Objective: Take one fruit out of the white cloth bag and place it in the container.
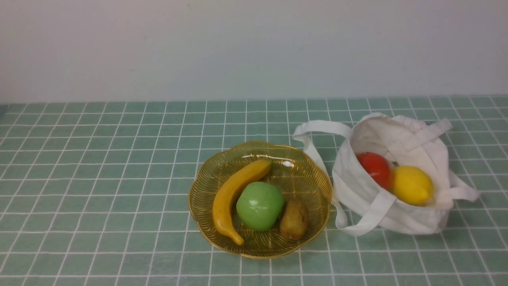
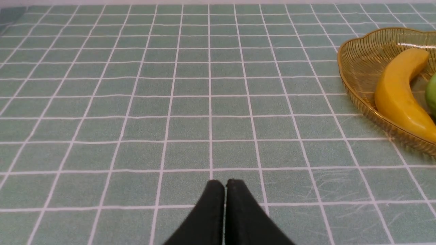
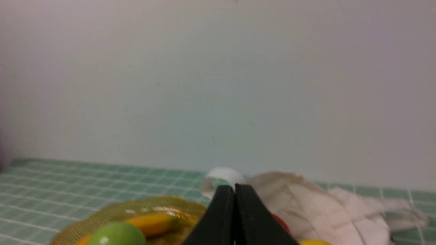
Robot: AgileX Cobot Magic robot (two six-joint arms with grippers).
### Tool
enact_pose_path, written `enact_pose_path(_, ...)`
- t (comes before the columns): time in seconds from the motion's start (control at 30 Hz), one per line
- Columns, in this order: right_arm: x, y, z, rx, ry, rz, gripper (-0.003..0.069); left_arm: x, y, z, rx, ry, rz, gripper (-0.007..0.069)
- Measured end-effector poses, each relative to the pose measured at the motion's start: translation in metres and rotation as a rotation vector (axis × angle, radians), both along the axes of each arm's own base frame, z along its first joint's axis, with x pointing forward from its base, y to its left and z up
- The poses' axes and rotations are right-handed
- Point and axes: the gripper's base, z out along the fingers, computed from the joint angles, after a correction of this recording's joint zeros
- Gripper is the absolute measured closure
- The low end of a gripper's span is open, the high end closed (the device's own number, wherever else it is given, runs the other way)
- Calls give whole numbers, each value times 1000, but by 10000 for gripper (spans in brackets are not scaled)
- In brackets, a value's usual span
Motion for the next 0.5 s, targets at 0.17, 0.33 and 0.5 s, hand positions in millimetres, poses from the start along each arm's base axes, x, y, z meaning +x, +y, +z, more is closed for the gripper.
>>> enact_pose_path(0.17, 1, -8, -22, -42, 88, -127, 673, 0, 0, 0, 0, 0, 0, 632)
enact_pose_path(0.33, 1, -13, -46, -51, 171, -221, 673, 0, 0, 0, 0, 0, 0, 632)
enact_pose_path(0.5, 1, -15, -51, -57, 218, -245, 673, 0, 0, 0, 0, 0, 0, 632)
